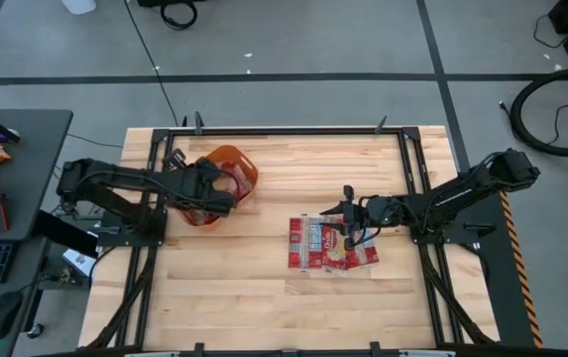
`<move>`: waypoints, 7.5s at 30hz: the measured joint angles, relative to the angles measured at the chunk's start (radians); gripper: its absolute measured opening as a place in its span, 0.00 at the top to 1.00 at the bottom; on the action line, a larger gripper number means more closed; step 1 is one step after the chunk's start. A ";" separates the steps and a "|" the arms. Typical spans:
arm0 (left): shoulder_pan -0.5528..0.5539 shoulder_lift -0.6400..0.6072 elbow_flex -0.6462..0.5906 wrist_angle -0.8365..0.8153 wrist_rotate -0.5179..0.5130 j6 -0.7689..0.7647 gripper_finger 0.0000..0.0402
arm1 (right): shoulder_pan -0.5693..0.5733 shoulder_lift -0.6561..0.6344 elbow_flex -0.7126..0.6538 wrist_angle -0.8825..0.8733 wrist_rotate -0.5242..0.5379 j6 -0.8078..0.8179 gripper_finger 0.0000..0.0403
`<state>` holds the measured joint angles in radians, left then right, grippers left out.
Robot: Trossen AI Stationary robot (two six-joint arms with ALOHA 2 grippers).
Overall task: Sort popcorn bags into baskets
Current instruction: Put the red popcorn bag into the orange bin
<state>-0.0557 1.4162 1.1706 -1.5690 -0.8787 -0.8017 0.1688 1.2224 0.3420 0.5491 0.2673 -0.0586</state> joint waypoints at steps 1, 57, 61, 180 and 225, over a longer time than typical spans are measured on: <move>0.004 0.000 0.000 0.002 -0.001 0.000 0.99 | 0.000 0.000 0.000 -0.001 0.000 0.000 0.67; -0.242 0.640 0.177 1.030 0.609 0.577 0.61 | 0.014 -0.007 0.000 -0.025 0.108 -0.058 0.67; -0.242 0.608 0.263 0.814 0.573 0.578 0.62 | 0.014 -0.007 0.000 -0.026 0.108 -0.057 0.67; -0.264 0.095 -0.163 1.037 0.236 0.654 0.55 | 0.396 0.440 0.556 -1.392 0.279 -0.226 0.41; -0.414 0.109 -0.072 0.958 0.044 0.602 0.48 | 0.170 0.346 0.905 -1.201 0.279 -0.133 1.00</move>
<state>-0.4699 1.5256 1.0985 -0.6112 -0.8349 -0.1999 0.3390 1.5685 1.2465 -0.6522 0.5465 -0.1914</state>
